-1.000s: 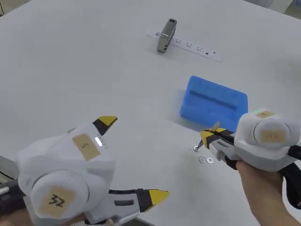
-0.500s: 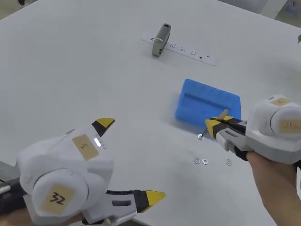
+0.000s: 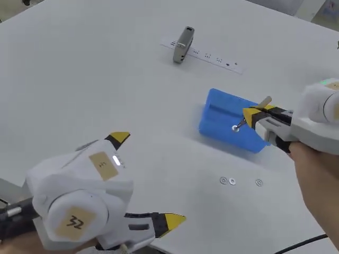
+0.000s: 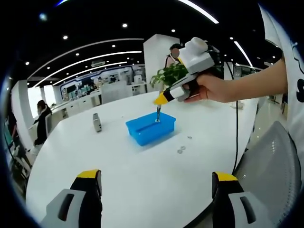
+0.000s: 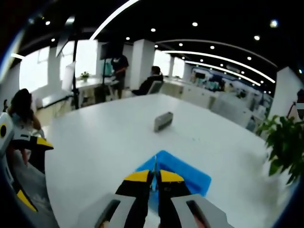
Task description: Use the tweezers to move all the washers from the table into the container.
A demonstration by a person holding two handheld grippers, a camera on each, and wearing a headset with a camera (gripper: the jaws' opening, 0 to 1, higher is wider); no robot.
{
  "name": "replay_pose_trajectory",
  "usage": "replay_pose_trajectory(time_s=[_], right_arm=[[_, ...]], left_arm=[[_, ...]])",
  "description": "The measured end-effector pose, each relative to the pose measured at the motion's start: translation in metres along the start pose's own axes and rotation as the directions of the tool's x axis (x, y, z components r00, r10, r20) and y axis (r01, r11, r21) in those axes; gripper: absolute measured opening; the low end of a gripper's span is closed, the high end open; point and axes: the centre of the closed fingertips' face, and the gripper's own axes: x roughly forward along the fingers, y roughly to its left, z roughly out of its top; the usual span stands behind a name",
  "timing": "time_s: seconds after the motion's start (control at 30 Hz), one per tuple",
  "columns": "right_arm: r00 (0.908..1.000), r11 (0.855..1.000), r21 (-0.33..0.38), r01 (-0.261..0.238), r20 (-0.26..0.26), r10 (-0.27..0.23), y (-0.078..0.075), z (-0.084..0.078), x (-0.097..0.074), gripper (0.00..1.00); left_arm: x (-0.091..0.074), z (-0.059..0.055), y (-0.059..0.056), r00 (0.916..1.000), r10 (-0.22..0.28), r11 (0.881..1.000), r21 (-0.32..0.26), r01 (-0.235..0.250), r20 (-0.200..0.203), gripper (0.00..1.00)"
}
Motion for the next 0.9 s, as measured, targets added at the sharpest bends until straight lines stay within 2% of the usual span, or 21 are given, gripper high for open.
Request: replay_pose_trajectory(time_s=[0.17,0.43,0.63,0.9], right_arm=[[0.9997,1.000,0.019,-0.001,0.024,0.001,-0.009,0.011,0.014,0.02],[0.9993,1.000,0.011,0.000,0.036,0.000,-0.011,0.021,0.033,0.02],[0.9998,1.000,0.000,0.002,0.018,-0.002,-0.014,0.014,0.048,0.02],[0.9996,1.000,0.016,-0.003,-0.029,0.003,-0.020,-0.008,0.065,0.02]], left_arm=[[0.000,-0.001,0.001,1.0000,0.004,1.000,-0.002,-0.004,-0.009,0.99],[0.001,-0.004,0.001,0.9997,-0.003,1.000,-0.015,0.003,-0.023,0.99],[0.002,-0.006,0.001,0.9993,0.000,1.000,-0.011,0.000,-0.036,0.99],[0.002,-0.009,0.004,0.9988,0.018,1.000,-0.011,-0.019,-0.046,0.99]])
